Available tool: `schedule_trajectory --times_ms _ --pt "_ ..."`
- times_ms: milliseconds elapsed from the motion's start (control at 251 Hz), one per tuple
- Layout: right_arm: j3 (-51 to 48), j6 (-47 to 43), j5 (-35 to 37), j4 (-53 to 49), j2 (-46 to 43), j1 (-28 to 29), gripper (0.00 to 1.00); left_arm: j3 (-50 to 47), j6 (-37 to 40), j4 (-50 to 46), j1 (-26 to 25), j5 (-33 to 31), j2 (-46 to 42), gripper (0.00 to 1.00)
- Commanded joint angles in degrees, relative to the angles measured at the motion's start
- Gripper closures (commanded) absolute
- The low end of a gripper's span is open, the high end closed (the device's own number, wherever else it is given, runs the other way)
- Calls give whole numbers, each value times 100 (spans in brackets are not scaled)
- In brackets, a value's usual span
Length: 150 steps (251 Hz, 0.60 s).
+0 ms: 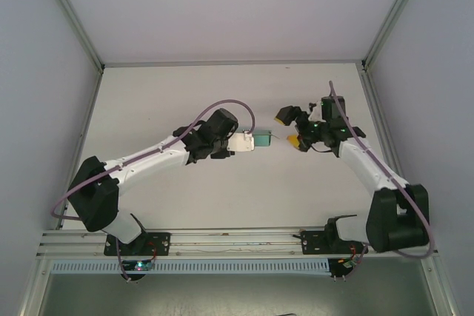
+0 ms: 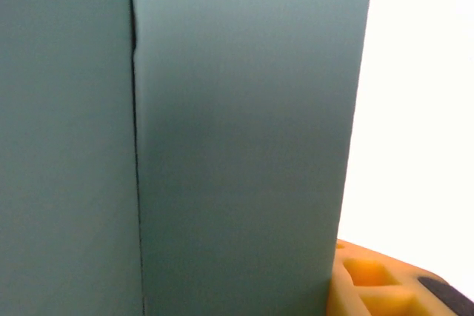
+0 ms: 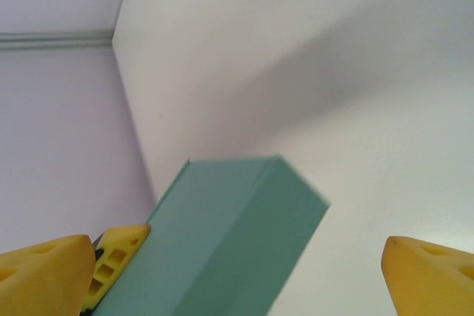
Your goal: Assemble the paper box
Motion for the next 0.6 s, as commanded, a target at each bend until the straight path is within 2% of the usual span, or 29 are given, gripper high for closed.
schedule_trajectory --times_ms 0,80,200,279,439,595 --pt "61 -2004 1481 254 -644 -37 2 302 -73 -1529 288 913 -49 57" --pt "-299 -3083 1366 1025 -1136 -32 2 374 -99 -1858 483 1319 -1 57" --pt "-811 -3691 495 2104 -1544 -19 2 517 -336 -2207 747 1727 191 56" --pt "-516 -4184 40 1529 -1408 148 2 702 -548 -2522 874 1847 424 56" --pt "99 -5368 774 226 -740 1045 4 1036 -659 -2915 987 1894 959 55" --pt "392 -6343 680 -203 -94 1467 8 1433 -679 -3257 1096 1972 1415 56"
